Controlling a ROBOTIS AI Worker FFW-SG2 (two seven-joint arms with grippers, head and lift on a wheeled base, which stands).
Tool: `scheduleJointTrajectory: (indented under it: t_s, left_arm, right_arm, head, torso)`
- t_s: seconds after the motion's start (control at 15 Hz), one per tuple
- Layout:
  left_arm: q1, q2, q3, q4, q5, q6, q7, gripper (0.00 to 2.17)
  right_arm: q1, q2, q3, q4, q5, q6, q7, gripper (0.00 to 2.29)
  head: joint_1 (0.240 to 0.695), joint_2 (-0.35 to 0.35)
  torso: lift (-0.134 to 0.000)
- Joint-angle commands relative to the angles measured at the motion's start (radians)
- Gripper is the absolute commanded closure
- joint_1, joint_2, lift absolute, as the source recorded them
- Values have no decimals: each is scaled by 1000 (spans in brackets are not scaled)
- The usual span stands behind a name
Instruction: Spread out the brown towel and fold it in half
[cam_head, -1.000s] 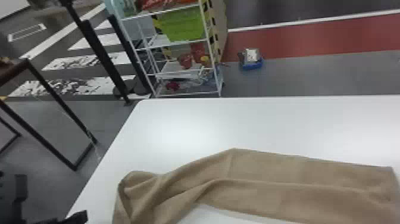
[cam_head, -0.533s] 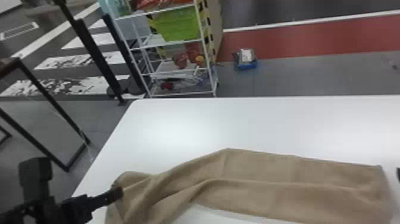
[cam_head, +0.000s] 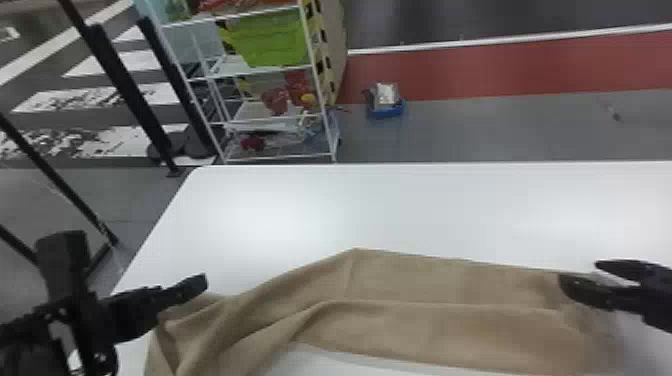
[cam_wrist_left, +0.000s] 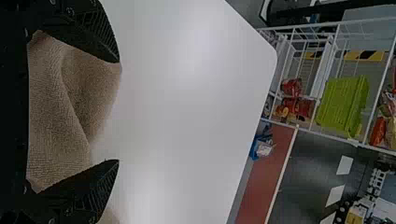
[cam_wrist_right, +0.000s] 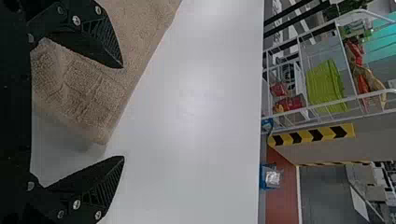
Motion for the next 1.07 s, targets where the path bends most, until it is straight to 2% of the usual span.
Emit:
scheduleJointTrajectory:
  t_s: [0.0, 0.07, 0.2, 0.27, 0.33, 0.47, 0.53, 0.6, 0.67, 0.8, 0.93, 1.0]
  left_arm:
    - [-2, 4, 11, 1, 5, -18, 0, 144]
    - [-2, 4, 19, 0, 7, -27, 0, 144]
    - [0, 4, 33, -3, 13, -37, -2, 151]
    - [0, 4, 39, -6, 15, -37, -2, 151]
    - [0, 6, 42, -8, 15, -37, -2, 151]
    - [0, 6, 45, -10, 16, -37, -2, 151]
    - [0, 9, 49, -8, 16, -37, 0, 151]
    - [0, 9, 46, -5, 16, -37, 1, 151]
    - [0, 9, 40, -2, 16, -37, 1, 151]
    - [0, 8, 25, -2, 16, -37, 5, 151]
    - [0, 9, 25, 1, 15, -52, 6, 151]
    - [-2, 9, 23, 1, 15, -52, 8, 151]
  right_arm:
    - [-39, 1, 42, 27, 12, 49, 1, 346]
    - [-48, 1, 53, 28, 21, 80, 3, 593]
    - [-63, 1, 70, 18, 50, 181, 33, 1571]
    - [-63, 1, 71, 5, 62, 205, 47, 1801]
    - [-56, 1, 57, -22, 59, 202, 50, 1902]
    - [-8, 1, -53, -148, 38, 169, 49, 1953]
    - [0, 16, -145, -189, -44, 187, 55, 1953]
    - [-4, -2, -225, -269, -143, 254, 67, 1953]
    - [0, -19, -249, -341, -159, 347, 89, 1953]
    - [44, -19, -294, -401, -114, 356, 125, 1953]
    - [50, -22, -358, -369, -94, 343, 136, 1953]
    - [52, -32, -368, -358, -90, 353, 138, 1855]
  head:
    - [695, 263]
    - [695, 272]
    - [695, 287]
    - [695, 297]
    - [695, 312]
    - [695, 319]
    - [695, 316]
    - [695, 291]
    - [695, 275]
    - [695, 252]
    - [695, 228]
    - [695, 212]
  torso:
    - [-124]
    - [-124]
    - [-124]
    - [-124]
    - [-124]
    - [-124]
    - [-124]
    - [-124]
    - [-124]
    - [-124]
    - [-124]
    - [-124]
